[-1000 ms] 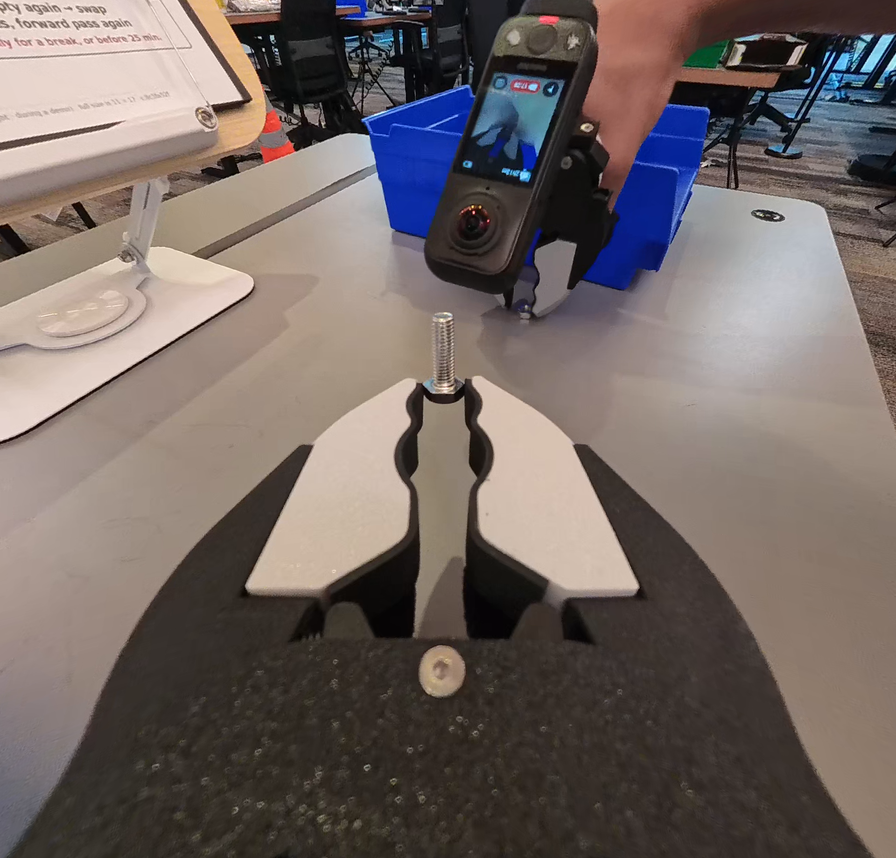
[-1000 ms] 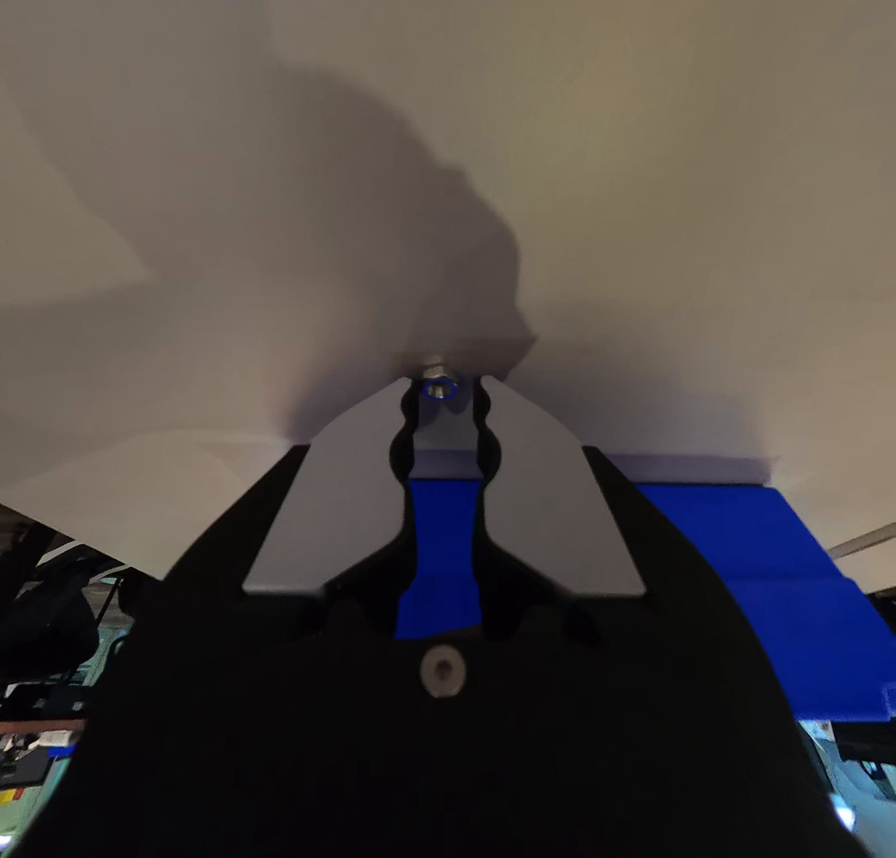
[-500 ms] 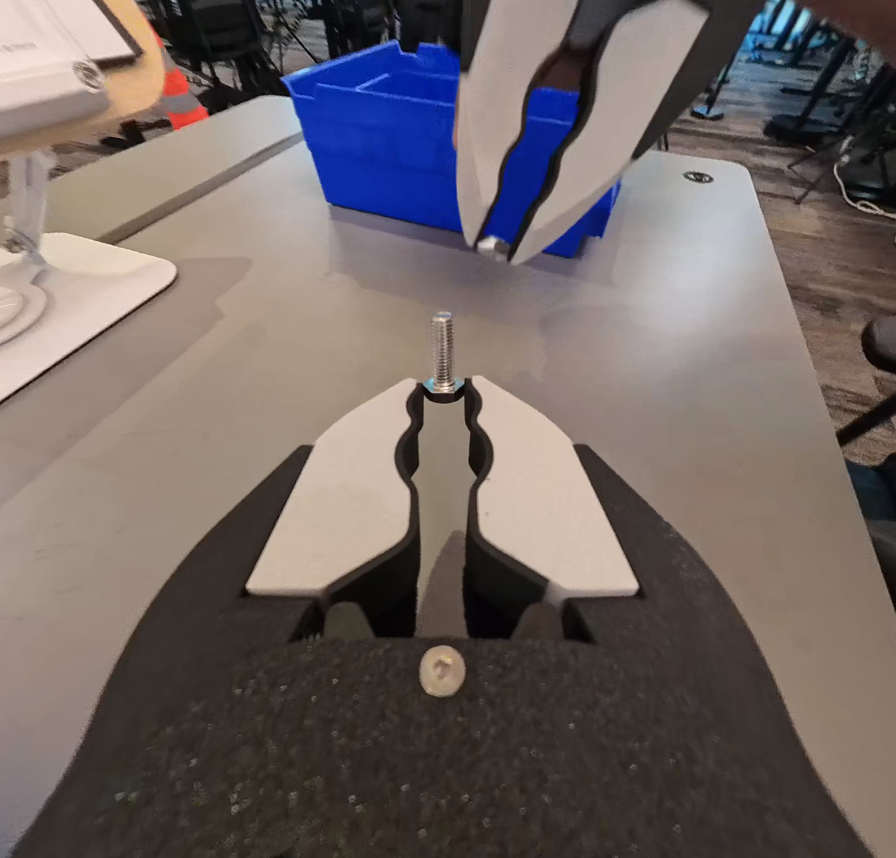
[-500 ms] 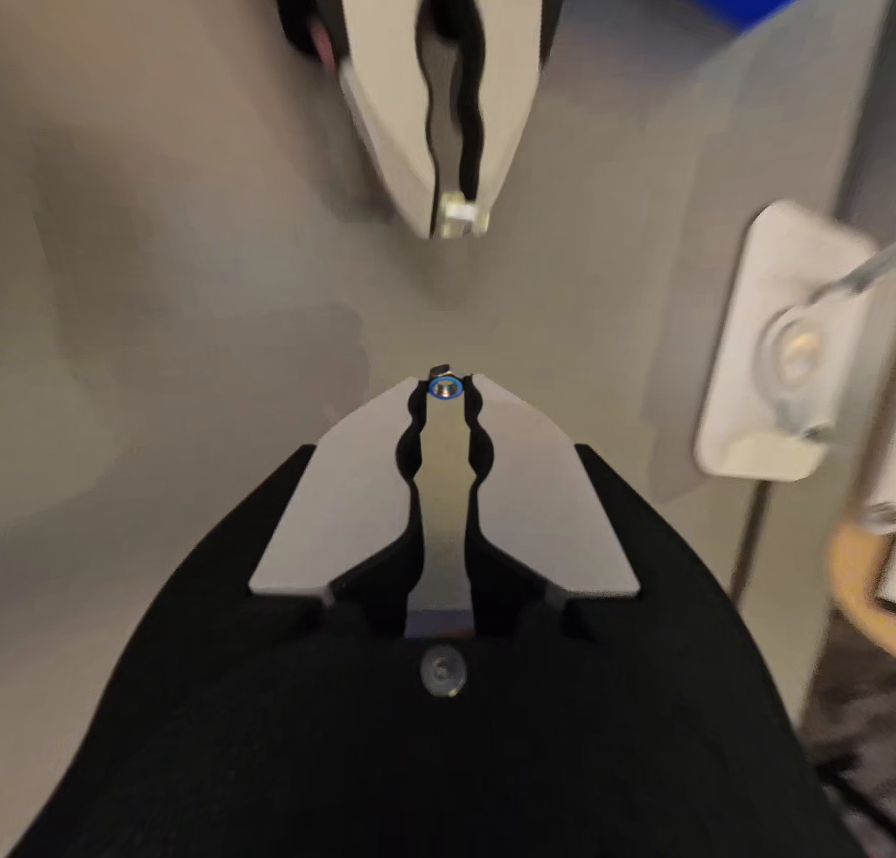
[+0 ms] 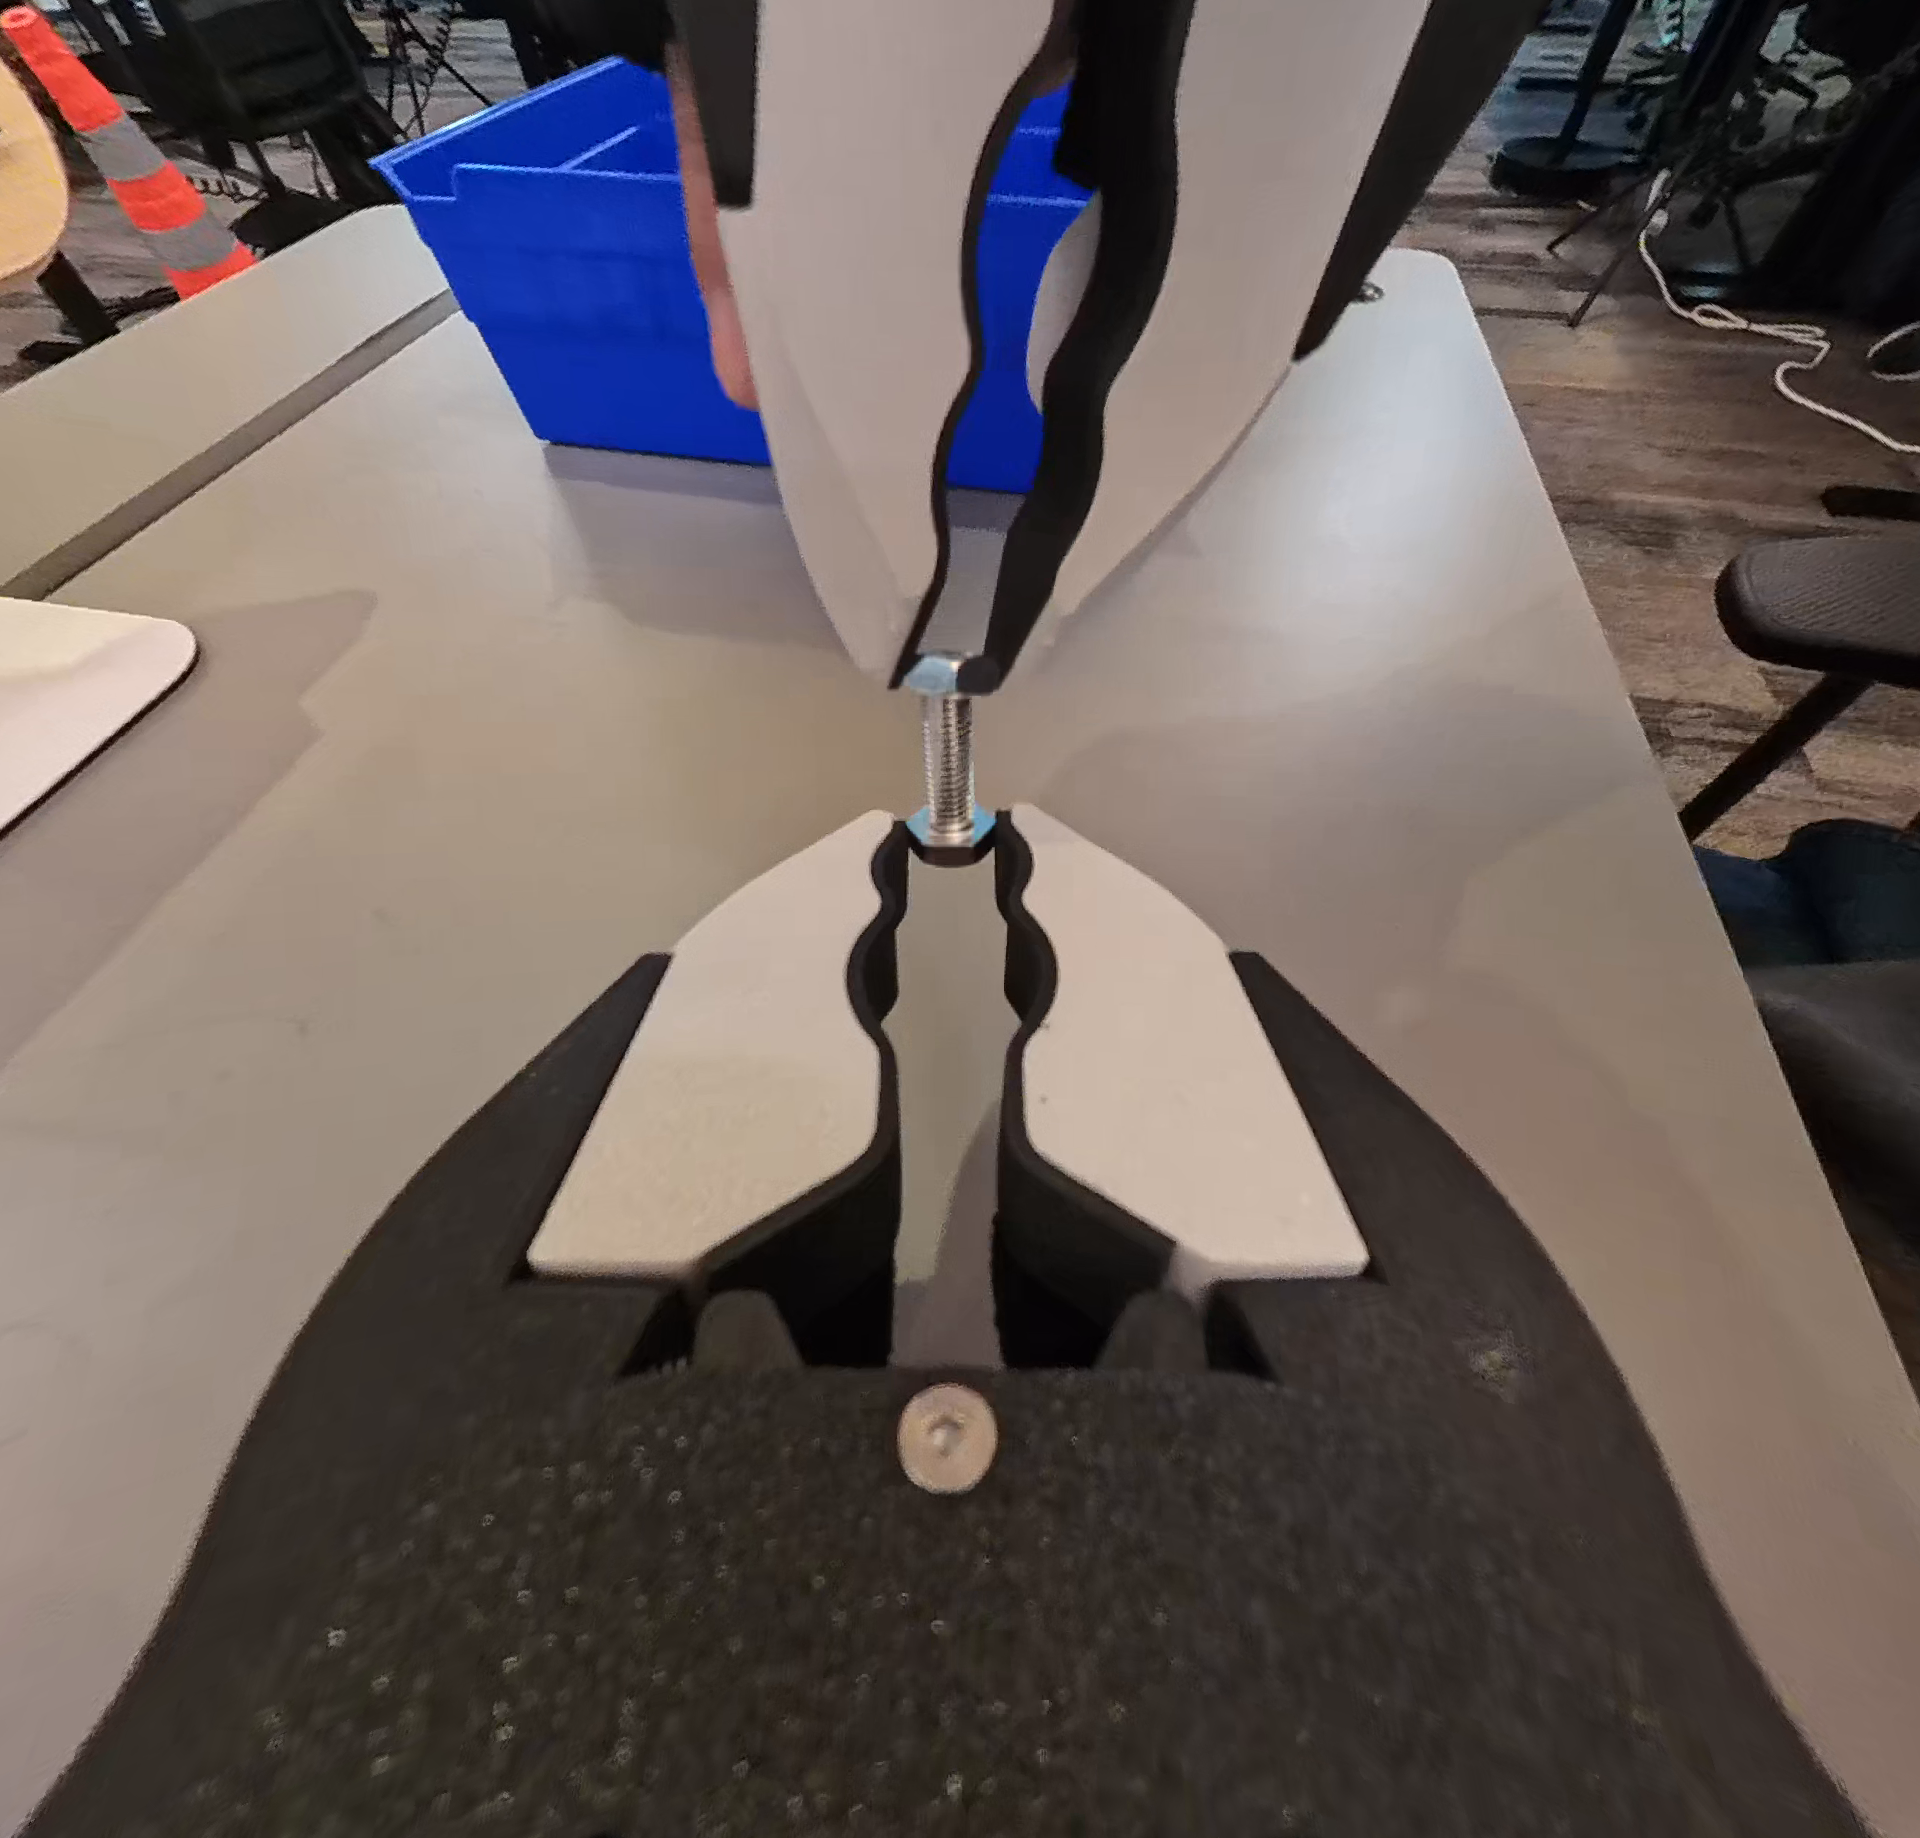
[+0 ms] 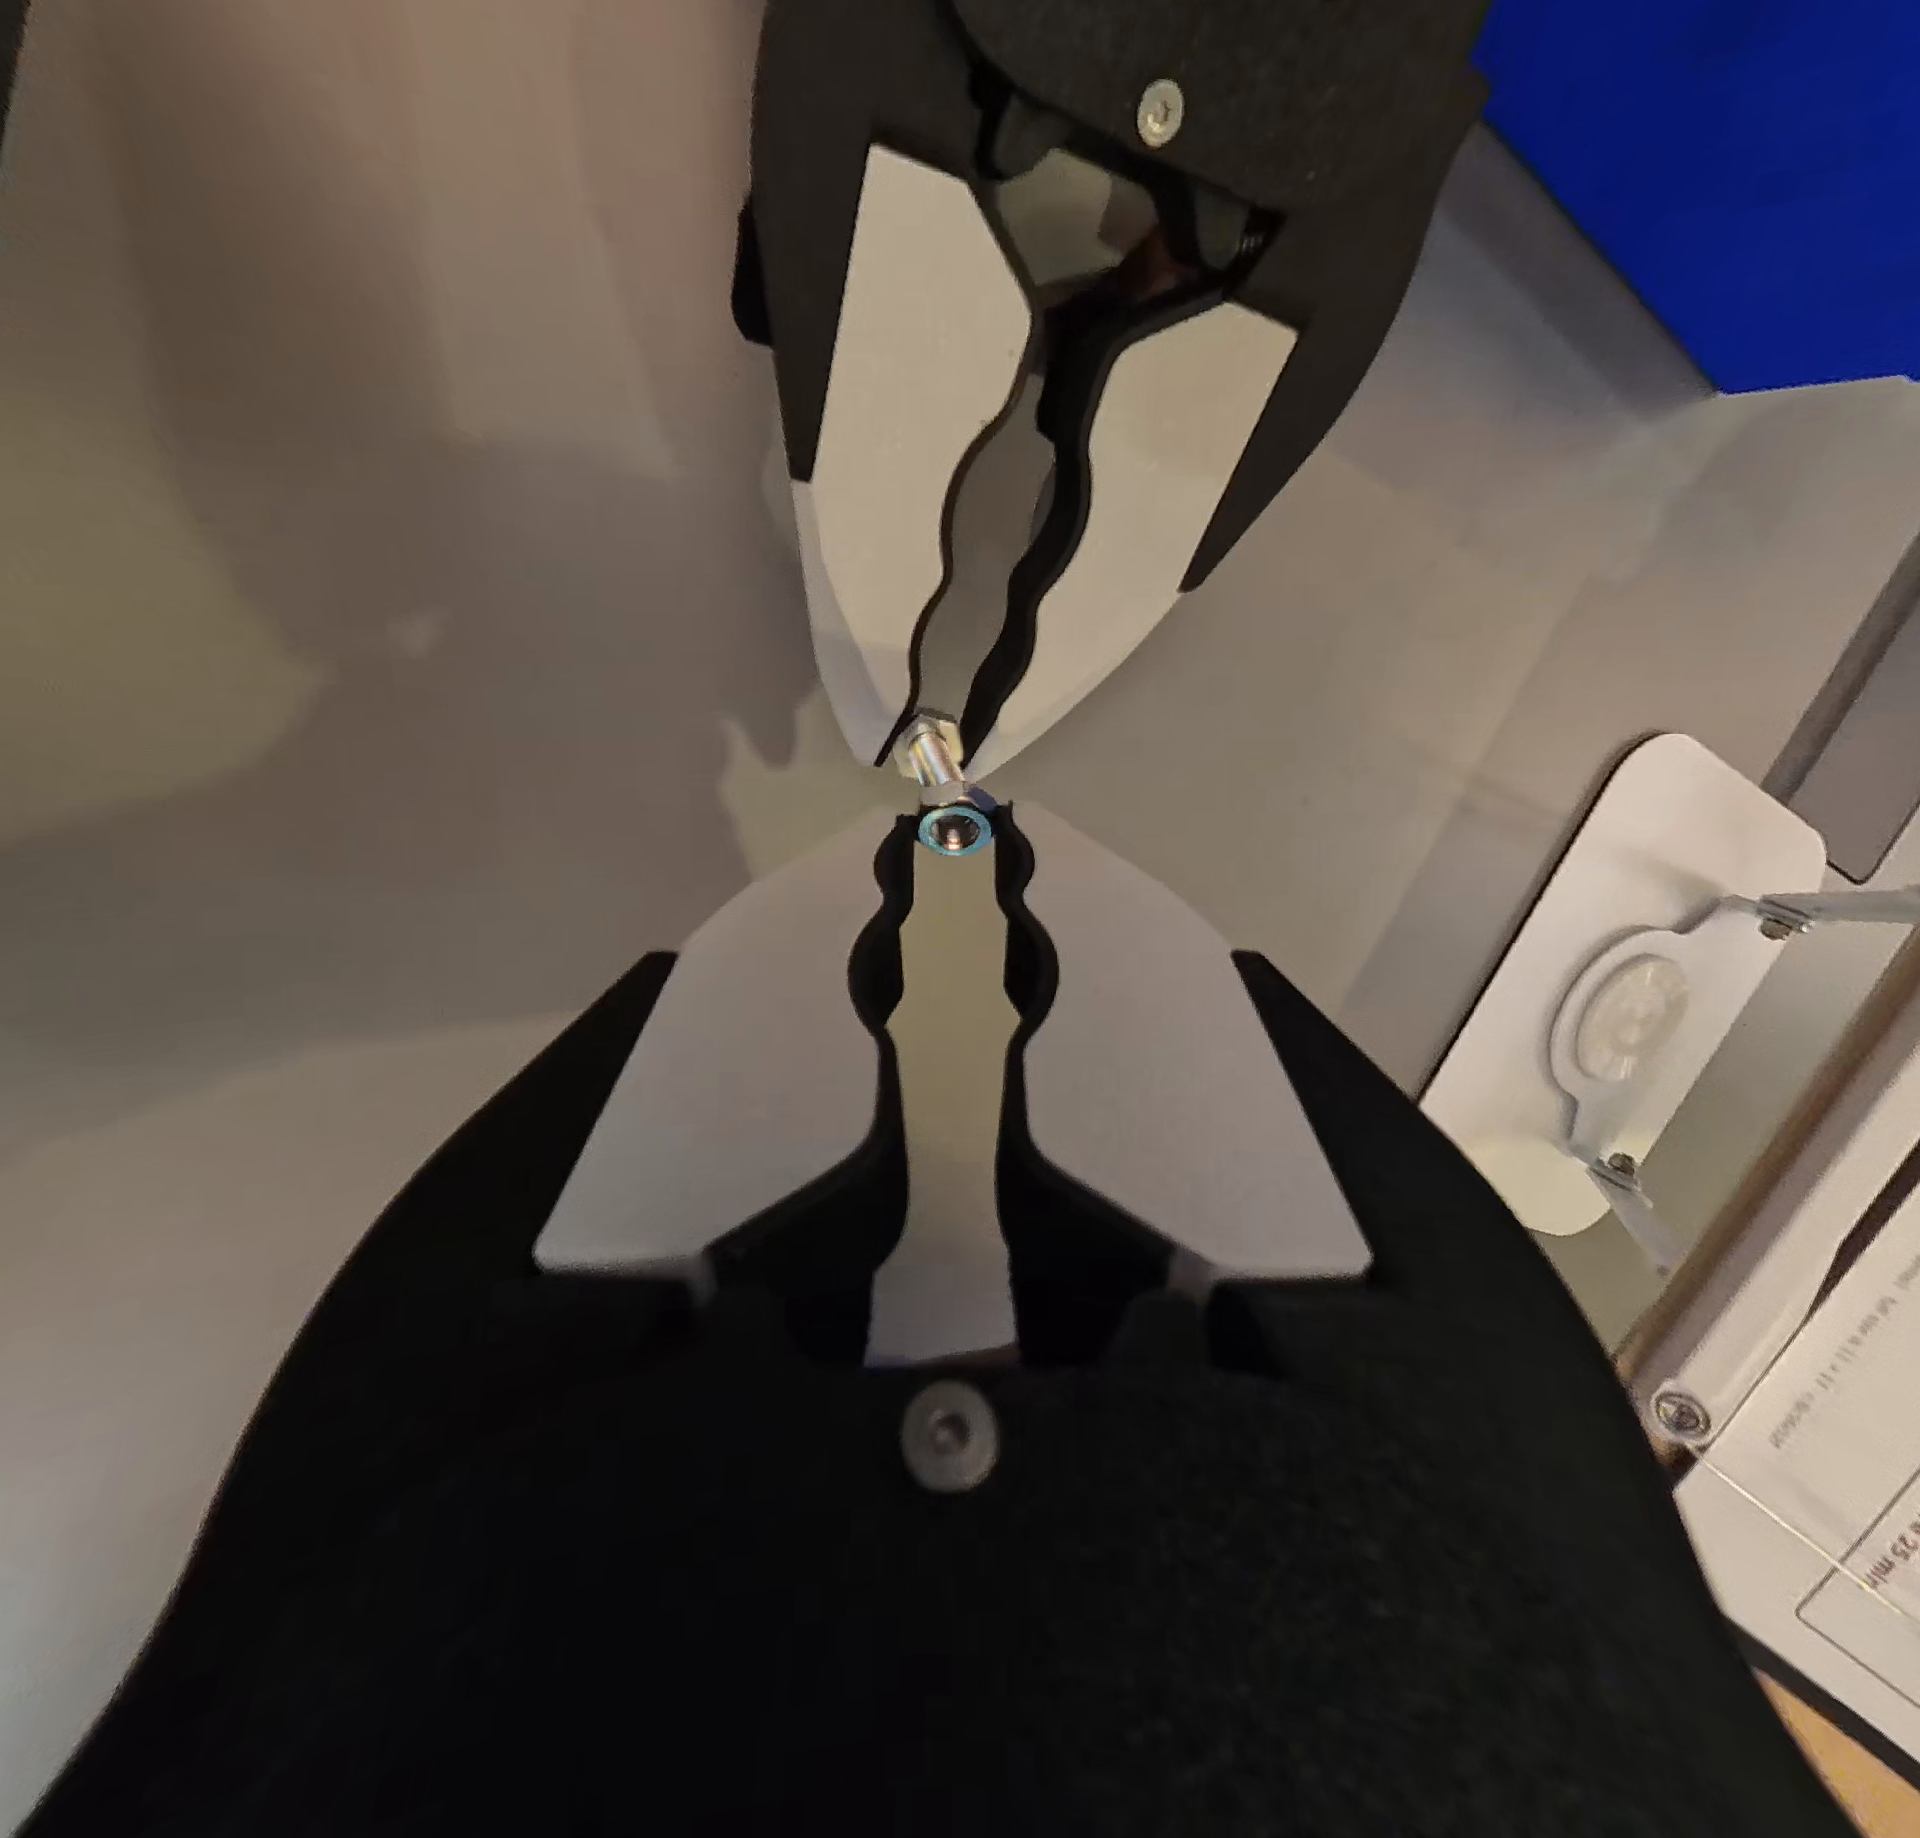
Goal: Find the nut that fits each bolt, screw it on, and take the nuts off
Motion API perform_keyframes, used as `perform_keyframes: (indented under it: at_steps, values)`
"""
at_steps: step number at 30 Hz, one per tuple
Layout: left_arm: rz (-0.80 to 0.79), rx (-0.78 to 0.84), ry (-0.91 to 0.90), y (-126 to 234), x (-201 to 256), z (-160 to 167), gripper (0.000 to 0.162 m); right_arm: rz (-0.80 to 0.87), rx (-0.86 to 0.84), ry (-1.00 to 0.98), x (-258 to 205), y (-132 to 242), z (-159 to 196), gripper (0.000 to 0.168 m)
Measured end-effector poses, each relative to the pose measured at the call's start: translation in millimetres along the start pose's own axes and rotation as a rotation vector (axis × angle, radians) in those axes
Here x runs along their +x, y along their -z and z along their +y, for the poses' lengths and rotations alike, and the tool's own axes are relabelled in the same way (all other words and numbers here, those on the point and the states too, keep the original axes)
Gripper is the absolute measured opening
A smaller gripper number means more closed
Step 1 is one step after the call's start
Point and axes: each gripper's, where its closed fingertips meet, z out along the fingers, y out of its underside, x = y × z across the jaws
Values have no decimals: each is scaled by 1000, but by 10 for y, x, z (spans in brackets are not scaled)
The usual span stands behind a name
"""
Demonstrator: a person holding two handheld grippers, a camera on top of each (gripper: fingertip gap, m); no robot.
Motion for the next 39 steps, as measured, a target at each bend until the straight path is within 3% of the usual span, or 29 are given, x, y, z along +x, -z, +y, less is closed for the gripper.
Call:
perform_keyframes:
  at_steps: [6, 11, 16, 22, 32, 39]
  values:
    - [170, 6, 7, 66, 214, -10, 15, -89, -15, 110, -165, 43, -78, 15]
    - [391, 10, 79, 164, 457, -24, 15, -21, -88, 389, -319, 98, -217, 15]
    - [556, 21, 154, 273, 610, -45, 15, 108, -39, 650, -384, 137, -349, 15]
    - [652, -16, 145, 313, 759, 17, 15, 152, -21, 869, -659, 73, -367, 15]
    - [617, 158, 248, 435, 516, -234, 15, 359, 198, 521, -482, 119, -371, 15]
    - [604, 342, 391, 578, 265, -475, 15, 641, 376, 91, -174, 308, -320, 15]
